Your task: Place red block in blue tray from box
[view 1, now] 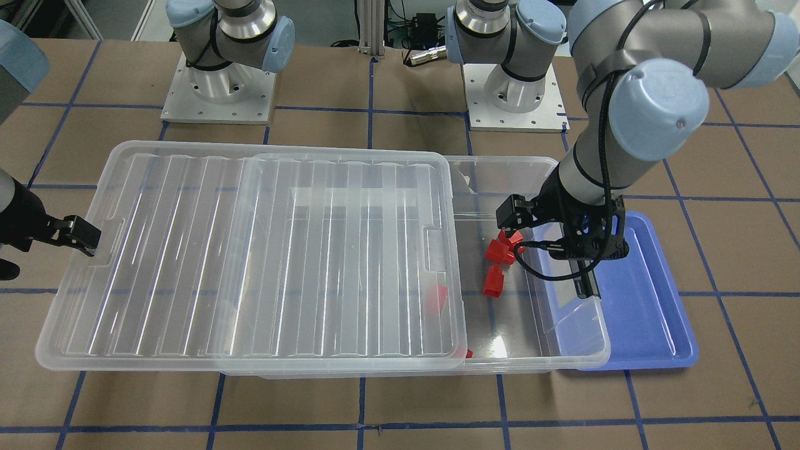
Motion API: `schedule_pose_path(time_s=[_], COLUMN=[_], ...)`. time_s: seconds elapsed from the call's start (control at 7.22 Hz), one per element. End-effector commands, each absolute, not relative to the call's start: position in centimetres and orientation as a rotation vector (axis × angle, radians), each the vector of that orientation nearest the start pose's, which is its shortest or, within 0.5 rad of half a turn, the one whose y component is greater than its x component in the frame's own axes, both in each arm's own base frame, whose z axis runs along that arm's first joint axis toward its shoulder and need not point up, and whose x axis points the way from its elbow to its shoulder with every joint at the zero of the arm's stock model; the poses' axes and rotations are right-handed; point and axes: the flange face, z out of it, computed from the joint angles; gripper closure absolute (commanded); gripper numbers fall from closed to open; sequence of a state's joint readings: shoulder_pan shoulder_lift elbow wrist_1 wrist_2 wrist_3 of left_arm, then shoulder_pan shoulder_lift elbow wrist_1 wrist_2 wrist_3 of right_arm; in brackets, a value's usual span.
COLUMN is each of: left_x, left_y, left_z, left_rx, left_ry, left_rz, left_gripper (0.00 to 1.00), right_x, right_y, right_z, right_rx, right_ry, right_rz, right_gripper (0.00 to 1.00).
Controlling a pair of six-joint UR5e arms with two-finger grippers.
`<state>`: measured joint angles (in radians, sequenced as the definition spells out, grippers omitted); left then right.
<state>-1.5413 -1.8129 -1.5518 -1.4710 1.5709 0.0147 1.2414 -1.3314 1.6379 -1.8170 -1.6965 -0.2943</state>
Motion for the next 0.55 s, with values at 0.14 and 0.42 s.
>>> schedule_pose_path(time_s=[0.14,0.42], left_x=[-13.0,-13.6], left_y=[-58.1,-56.6], left_z=[29.9,27.5], left_rx=[0.096,0.120], left_ry=[3.139,3.138], left_rz=[0.114,0.137], left_gripper=[0.00,0.00], right_x=[-7.2,-7.2], right_y=[-57.8,-57.7], right_z=[35.2,35.2], right_rx=[0.049,0.049], right_ry=[3.257,3.265], right_rz=[0.147,0.154], right_gripper=[0.00,0.00])
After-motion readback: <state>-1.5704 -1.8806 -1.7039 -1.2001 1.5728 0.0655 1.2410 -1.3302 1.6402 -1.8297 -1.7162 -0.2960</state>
